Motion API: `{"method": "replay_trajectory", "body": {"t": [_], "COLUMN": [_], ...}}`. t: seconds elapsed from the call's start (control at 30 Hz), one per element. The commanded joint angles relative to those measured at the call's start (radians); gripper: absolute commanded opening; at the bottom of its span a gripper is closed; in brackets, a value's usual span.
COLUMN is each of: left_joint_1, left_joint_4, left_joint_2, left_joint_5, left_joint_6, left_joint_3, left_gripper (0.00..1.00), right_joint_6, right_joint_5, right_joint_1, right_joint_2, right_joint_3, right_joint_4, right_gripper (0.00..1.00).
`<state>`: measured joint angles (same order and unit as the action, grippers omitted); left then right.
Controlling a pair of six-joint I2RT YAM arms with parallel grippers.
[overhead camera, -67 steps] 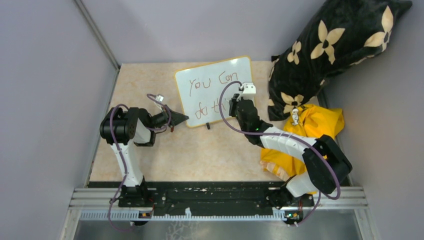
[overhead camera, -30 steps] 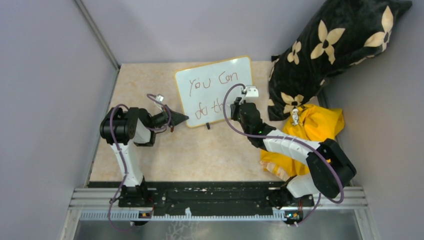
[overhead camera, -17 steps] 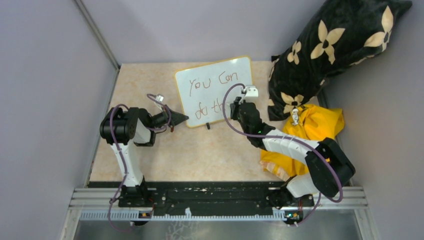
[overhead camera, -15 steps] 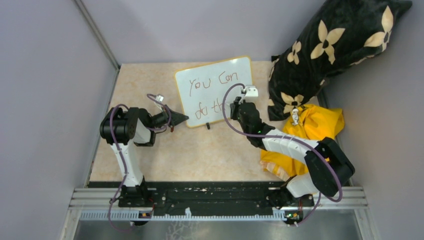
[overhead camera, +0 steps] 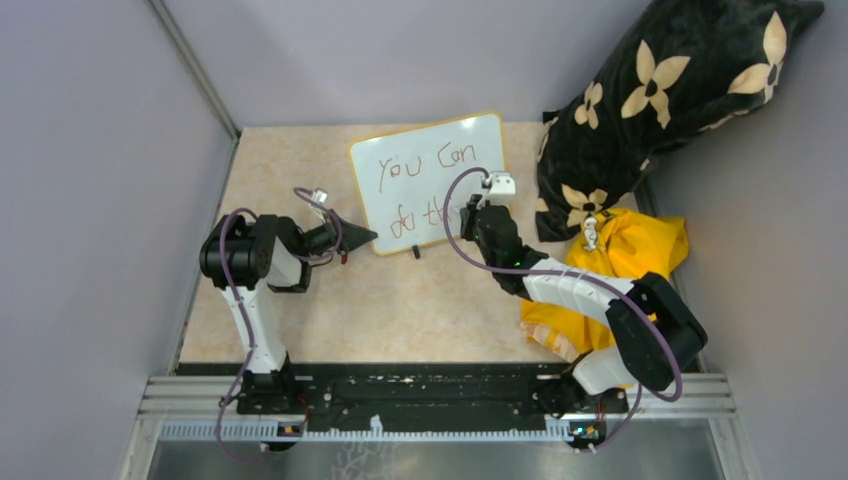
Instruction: Write a sentence on the whiteboard
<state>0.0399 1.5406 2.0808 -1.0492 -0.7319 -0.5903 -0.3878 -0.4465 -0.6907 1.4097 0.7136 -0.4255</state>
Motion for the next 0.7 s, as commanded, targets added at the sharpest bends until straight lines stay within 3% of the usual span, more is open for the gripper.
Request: {"method": "replay_trajectory", "body": {"t": [0.0,0.67], "left_joint_1": [0.008,0.008], "left_joint_4": [-0.014,-0.016], "left_joint_2": [0.01,0.01], "left_joint_5": [-0.008,-0.008], "left_joint_6": [-0.005,-0.004], "left_joint_3": [-0.008,-0.008], "left_gripper": [0.0,0.0], "right_joint_6": [-0.023,-0.062], "right_joint_5": [0.002,0.022], "right_joint_1": [0.012,0.01], "right_joint_2": [-0.015,-0.091], "right_joint_3": [-0.014,-0.043], "right_joint_4": [-0.035,-0.015], "right_gripper": [0.0,0.0]}}
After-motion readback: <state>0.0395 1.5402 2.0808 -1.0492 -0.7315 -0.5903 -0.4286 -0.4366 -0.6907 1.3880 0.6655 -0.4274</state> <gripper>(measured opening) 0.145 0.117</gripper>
